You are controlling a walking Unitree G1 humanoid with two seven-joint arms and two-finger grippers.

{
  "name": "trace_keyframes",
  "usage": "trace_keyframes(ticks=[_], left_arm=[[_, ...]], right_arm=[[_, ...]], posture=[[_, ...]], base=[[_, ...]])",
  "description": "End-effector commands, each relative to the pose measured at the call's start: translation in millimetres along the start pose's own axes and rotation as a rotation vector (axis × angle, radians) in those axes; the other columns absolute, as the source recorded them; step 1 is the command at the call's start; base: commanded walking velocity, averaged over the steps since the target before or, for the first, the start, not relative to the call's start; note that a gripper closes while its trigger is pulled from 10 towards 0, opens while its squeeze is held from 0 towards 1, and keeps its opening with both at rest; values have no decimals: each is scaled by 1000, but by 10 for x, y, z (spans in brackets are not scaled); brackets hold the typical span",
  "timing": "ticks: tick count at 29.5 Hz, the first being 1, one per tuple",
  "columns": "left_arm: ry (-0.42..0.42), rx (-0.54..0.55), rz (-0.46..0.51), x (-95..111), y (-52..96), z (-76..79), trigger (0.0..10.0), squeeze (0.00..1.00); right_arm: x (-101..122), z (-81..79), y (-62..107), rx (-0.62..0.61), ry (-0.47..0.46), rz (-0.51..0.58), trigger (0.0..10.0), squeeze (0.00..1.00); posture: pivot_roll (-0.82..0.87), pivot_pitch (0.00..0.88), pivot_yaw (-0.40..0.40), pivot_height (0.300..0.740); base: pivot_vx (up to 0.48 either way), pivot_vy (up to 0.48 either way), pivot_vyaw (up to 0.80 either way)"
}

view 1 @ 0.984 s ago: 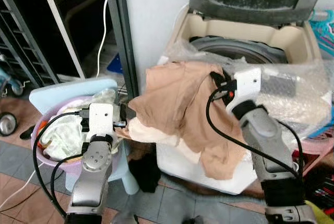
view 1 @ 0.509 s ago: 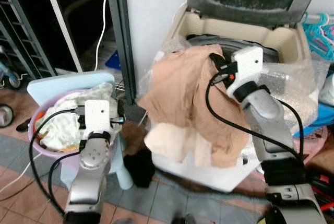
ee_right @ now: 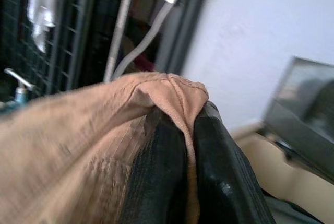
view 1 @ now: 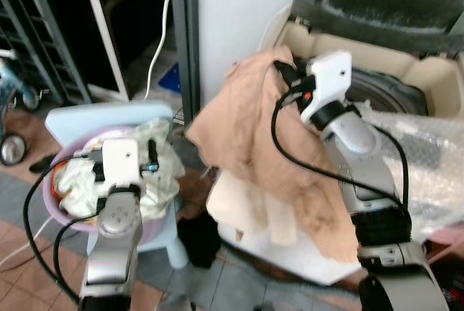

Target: Clothes washing

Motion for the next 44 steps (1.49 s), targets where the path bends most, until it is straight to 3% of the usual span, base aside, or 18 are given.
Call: trace_keyframes(ticks=[1, 9, 10, 12, 13, 14, 16, 20, 23, 27, 28, 29, 31, 32, 33, 34, 35, 44], left_arm=[[11, -32, 11, 44, 12, 103, 10000, 0], [17, -32, 1, 25, 27, 106, 10000, 0], [20, -36, -2, 23, 28, 116, 10000, 0], [20, -37, -3, 21, 28, 119, 10000, 0], [21, -39, -5, 20, 26, 125, 10000, 0], [22, -42, -6, 20, 24, 134, 10000, 0], [22, -42, -5, 20, 22, 139, 10000, 0], [27, -17, 5, 32, 18, 137, 10000, 0], [27, -7, 7, 34, 27, 133, 10000, 0], [33, 5, 4, 28, 44, 112, 10000, 0], [34, 5, 2, 25, 47, 109, 10000, 0], [32, -2, 3, 28, 40, 119, 10000, 0], [31, -5, 4, 30, 35, 125, 10000, 0], [32, -14, 7, 39, 27, 143, 10000, 0], [32, -14, 7, 39, 27, 143, 10000, 0], [32, -24, 8, 44, 21, 158, 10000, 0], [32, -29, 8, 43, 19, 164, 10000, 0], [30, -37, 6, 40, 18, 176, 10000, 0]], right_arm=[[77, 154, -3, -48, 29, 26, 10000, 0], [107, 293, -96, -96, 41, 11, 10000, 0], [214, 610, -270, -193, 47, -6, 10000, 0], [249, 683, -305, -211, 61, -9, 10000, 0], [312, 821, -365, -245, 100, -22, 10000, 0], [464, 1118, -432, -368, 70, -19, 10000, 0], [536, 1240, -446, -422, 60, -19, 10000, 0], [1027, 1858, -297, -757, 154, 35, 10000, 0], [1119, 1920, -253, -800, 217, 59, 10000, 0], [1092, 1906, -253, -785, 251, 77, 10000, 0], [978, 1837, -292, -735, 253, 48, 10000, 0], [597, 1645, -332, -619, 208, -55, 10000, 0], [417, 1552, -332, -568, 172, -105, 10000, 0], [89, 1320, -317, -421, 119, -200, 10000, 43], [89, 1320, -317, -421, 119, -200, 10000, 43], [-169, 1116, -267, -290, 99, -288, 10000, 651], [-258, 1040, -229, -239, 106, -317, 10000, 1000], [-356, 953, -163, -185, 103, -338, 10000, 1000]], posture=[[-19, 0, -24, 740], [-16, 0, -31, 740], [-16, 0, -30, 740], [-16, 0, -30, 740], [-21, 0, -29, 740], [-21, 0, -31, 740], [-18, 0, -34, 740], [-8, 0, -51, 740], [2, 0, -57, 740], [2, 0, -55, 740], [2, 0, -54, 740], [-1, 0, -51, 740], [-1, 0, -50, 740], [-5, 0, -45, 740], [-5, 0, -45, 740], [-9, 0, -40, 740], [-13, 0, -37, 740], [-17, 0, -33, 740]], base=[[0, 0, 0], [0, 0, 0], [0, 0, 0], [0, 0, 0], [0, 0, 0], [0, 0, 0], [0, 0, 0], [0, 0, 0], [0, 0, 0], [0, 0, 0], [0, 0, 0], [0, 0, 0], [0, 0, 0], [0, 0, 0], [0, 0, 0], [0, 0, 0], [0, 0, 0], [0, 0, 0]])
Point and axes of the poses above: a point about 5 cm out from each wrist's last joint towards the gripper, its own y axis pointing back from the gripper into the wrist, its own x axis along the axis of the wrist's last joint, z = x × y, the point moved 1 cm from there along -y, pointing out of the wrist towards the gripper, and after that the axes turned 1 degree about y, right-handed, at the moved point
